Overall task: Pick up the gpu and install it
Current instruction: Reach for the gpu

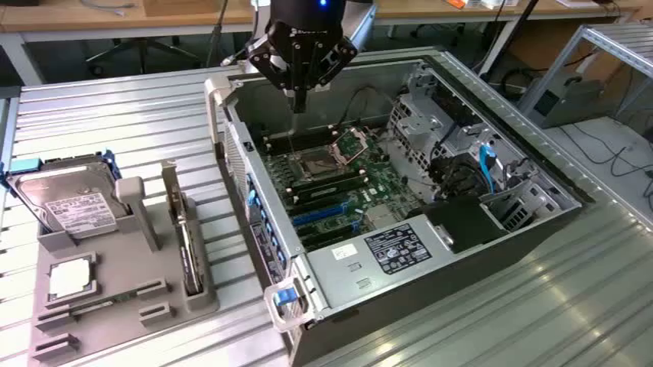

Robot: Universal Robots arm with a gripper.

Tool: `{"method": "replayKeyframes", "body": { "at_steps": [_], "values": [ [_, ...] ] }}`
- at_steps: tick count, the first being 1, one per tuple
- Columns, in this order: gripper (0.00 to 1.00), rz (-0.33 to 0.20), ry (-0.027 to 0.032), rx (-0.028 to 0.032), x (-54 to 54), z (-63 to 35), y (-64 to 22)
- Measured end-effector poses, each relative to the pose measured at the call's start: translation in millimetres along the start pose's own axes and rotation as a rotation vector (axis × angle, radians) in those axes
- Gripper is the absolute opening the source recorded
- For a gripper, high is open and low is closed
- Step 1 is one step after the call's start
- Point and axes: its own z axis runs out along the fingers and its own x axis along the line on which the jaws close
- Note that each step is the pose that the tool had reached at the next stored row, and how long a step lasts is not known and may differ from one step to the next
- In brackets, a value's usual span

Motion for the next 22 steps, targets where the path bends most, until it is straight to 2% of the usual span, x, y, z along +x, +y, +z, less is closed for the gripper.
{"method": "replayKeyframes", "body": {
  "at_steps": [12, 22],
  "values": [
    [0.11, 0.000, 0.0000, 0.0000, 0.2, 0.0, 0.0],
    [0.11, 0.000, 0.0000, 0.0000, 10.1, -0.2, -0.8]
  ]
}}
